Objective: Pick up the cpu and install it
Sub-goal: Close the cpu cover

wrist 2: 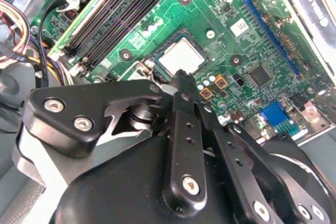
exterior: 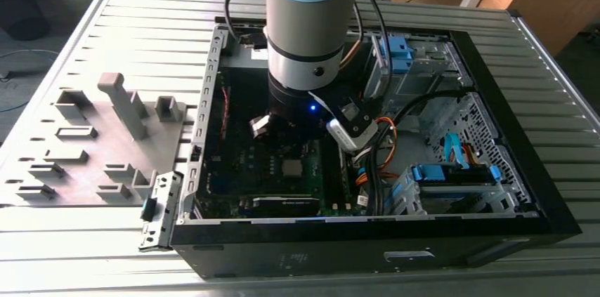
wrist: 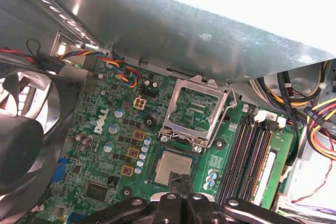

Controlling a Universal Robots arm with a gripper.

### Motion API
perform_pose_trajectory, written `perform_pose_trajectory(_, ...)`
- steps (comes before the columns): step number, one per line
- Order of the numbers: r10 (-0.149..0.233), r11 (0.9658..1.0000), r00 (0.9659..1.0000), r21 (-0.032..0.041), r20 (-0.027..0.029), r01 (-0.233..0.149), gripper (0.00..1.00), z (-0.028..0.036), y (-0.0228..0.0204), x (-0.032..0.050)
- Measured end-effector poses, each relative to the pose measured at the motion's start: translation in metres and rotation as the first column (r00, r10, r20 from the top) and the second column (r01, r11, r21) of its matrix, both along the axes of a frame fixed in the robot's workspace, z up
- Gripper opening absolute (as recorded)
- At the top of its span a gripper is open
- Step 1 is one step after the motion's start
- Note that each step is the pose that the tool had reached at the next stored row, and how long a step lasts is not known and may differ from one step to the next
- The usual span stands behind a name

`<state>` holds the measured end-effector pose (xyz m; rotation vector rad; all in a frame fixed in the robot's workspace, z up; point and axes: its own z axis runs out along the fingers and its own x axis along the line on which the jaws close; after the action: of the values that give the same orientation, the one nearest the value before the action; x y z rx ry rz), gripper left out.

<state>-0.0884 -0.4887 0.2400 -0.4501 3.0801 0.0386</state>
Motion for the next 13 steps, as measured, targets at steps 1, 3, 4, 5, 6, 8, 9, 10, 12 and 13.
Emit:
perform_pose_trajectory(1, 0.0, 1.0, 1.0, 0.0004, 0.0, 0.0, 0.11, 0.0, 0.0, 0.0)
perform_pose_trajectory(3, 0.0, 1.0, 1.0, 0.0007, 0.0, 0.0, 0.11, 0.0, 0.0, 0.0)
perform_pose_trajectory(4, 0.0, 1.0, 1.0, 0.0094, 0.0, 0.0, 0.11, 0.0001, 0.0, 0.0)
perform_pose_trajectory(5, 0.0, 0.9998, 1.0, 0.0182, 0.0, 0.0, 0.11, 0.0002, 0.0, 0.0)
perform_pose_trajectory(6, 0.0, 0.9998, 1.0, 0.0184, 0.0, 0.0, 0.11, 0.0002, 0.0, 0.0)
perform_pose_trajectory(8, 0.0, 0.9998, 1.0, 0.0189, 0.0, 0.0, 0.11, 0.0002, 0.0, 0.0)
perform_pose_trajectory(9, 0.0, 0.9998, 1.0, 0.0192, 0.0, 0.0, 0.11, 0.0002, 0.0, 0.0)
perform_pose_trajectory(10, 0.0, 0.9998, 1.0, 0.0207, 0.0, 0.0, 0.11, 0.0002, 0.0, 0.0)
perform_pose_trajectory(12, 0.0, 0.9998, 1.0, 0.0222, 0.0, 0.0, 0.11, 0.0003, 0.0, 0.0)
perform_pose_trajectory(13, 0.0, 0.9997, 1.0, 0.0224, 0.0, 0.0, 0.11, 0.0003, 0.0, 0.0)
